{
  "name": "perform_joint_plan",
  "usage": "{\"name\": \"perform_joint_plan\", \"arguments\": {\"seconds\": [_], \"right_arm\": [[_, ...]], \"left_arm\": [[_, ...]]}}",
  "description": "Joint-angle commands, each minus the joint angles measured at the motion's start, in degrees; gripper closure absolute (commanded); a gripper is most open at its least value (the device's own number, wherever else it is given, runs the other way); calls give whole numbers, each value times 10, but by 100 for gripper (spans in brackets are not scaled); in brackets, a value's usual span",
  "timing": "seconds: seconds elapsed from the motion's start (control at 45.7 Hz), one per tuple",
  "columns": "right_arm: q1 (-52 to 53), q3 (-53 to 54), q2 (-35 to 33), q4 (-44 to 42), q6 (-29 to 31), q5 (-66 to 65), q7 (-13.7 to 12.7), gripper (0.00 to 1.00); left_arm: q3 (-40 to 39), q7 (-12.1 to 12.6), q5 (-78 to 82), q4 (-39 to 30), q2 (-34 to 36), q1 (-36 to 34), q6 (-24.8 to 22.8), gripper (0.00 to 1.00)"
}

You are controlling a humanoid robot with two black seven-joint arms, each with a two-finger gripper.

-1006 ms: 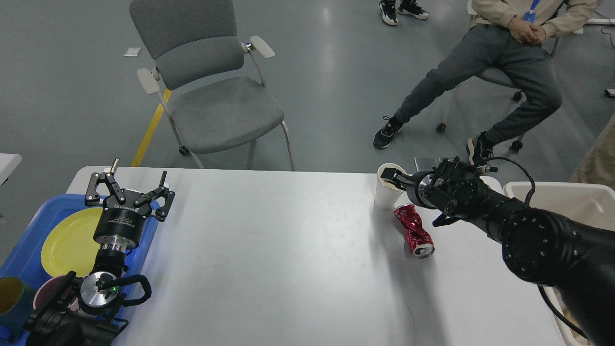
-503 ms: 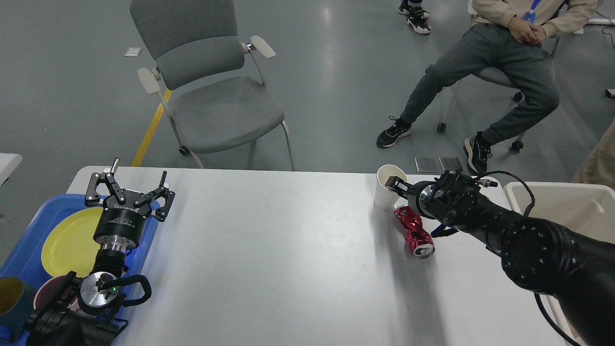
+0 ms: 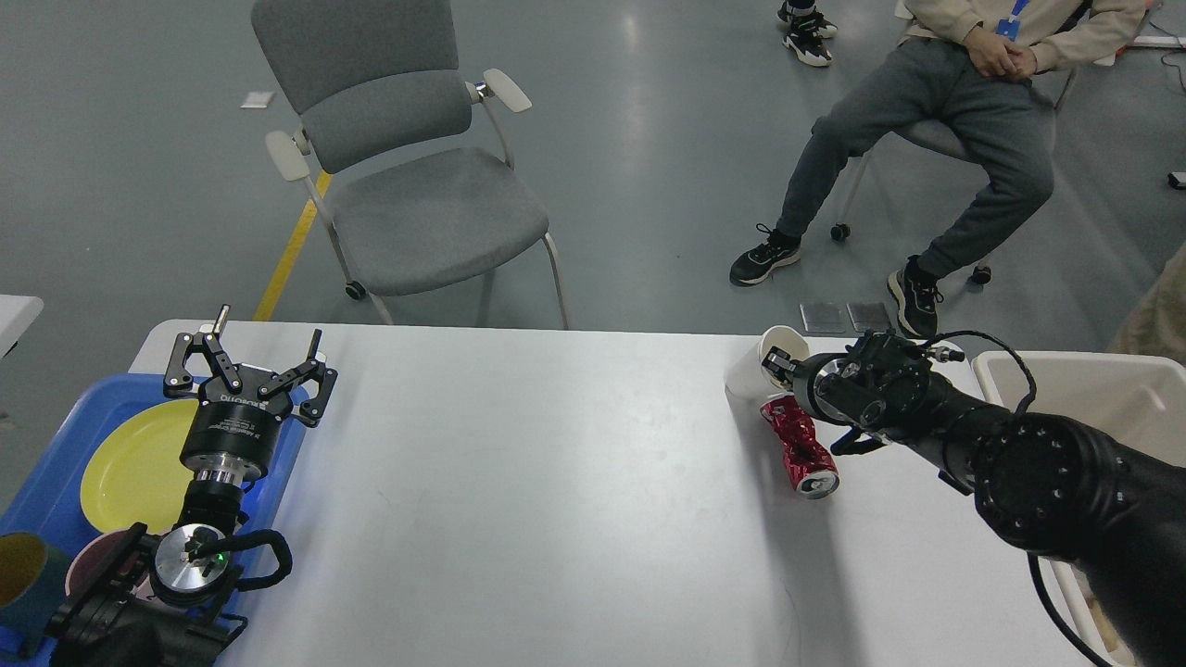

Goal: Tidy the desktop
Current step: 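Lift the paper cup and carry it into the white bin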

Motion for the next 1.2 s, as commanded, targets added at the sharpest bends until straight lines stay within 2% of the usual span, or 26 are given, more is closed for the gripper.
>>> {"name": "perform_joint_plan", "arguments": {"seconds": [0.0,0.372,0.525,0.809,0.896,0.962,1.049,1.18], "right_arm": [[17,35,-20,33,0,0,-15,100],[145,41,-83,186,4,10,-25,100],[252,-6,-126,325,40,9,-49,100],[498,-178,-138,571,128,12,-47,100],[563,-213,-139,618,157,26,-40,100],[626,-264,-139,662,206,47,-29,100],[663,-308,-137,698,233,65,3,100],[684,-355,-134,744,236,68,55,100]], "left_arm": [[0,0,0,0,0,0,0,4],[-1,1,0,-1,0,0,0,4],[-1,1,0,-1,0,0,-1,4],[-1,1,0,-1,0,0,0,4],[0,1,0,-1,0,0,0,4],[-1,1,0,-1,0,0,0,4],[0,1,0,0,0,0,0,4],[0,1,0,0,0,0,0,4]]}}
